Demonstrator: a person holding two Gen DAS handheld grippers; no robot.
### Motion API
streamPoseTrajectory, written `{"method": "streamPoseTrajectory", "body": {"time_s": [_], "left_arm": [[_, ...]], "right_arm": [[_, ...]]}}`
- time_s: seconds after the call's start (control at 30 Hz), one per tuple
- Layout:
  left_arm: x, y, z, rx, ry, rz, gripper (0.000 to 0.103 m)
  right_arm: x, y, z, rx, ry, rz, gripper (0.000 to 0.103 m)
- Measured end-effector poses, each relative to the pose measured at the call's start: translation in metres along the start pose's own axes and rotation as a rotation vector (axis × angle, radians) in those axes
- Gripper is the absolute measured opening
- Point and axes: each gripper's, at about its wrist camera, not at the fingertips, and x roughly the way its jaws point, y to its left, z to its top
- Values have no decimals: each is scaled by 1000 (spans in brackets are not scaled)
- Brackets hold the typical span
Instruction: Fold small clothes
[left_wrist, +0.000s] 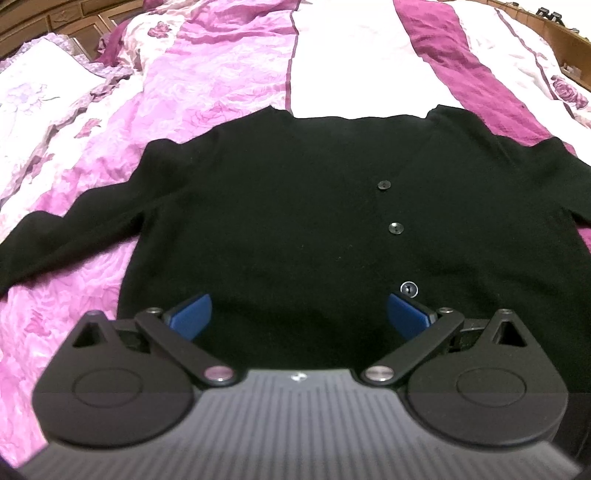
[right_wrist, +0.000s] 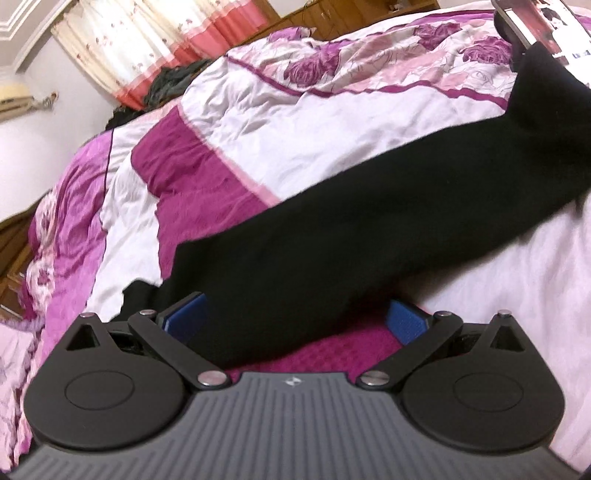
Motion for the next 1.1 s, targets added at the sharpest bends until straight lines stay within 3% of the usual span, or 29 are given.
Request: {"method": "streamPoseTrajectory", "body": {"time_s": [0.17, 0.33, 0.4, 0.5, 0.57, 0.63, 0.77, 1.1], "left_arm": [[1, 4, 3, -29, -4, -3, 103], [3, 8, 2, -32, -2, 9, 103], [3, 10, 2, -37, 1, 10, 103], [3, 13, 2, -39, 4, 21, 103], [3, 15, 2, -38, 5, 30, 103], [2, 18, 3, -42, 3, 35, 103], [-2, 26, 4, -58, -4, 40, 103], [-12, 54, 18, -67, -46, 63, 103]], "right_arm": [[5, -16, 12, 85, -57, 19, 103], [12, -21, 20, 71, -73, 25, 103], [14, -23, 22, 83, -83, 27, 95], [16, -28, 26, 113, -69, 16, 63], [16, -33, 29, 153, -53, 23, 28], [11, -34, 31, 160, -66, 35, 12], [-10, -18, 35, 86, -142, 85, 5], [-64, 72, 44, -114, -248, 221, 5]]}}
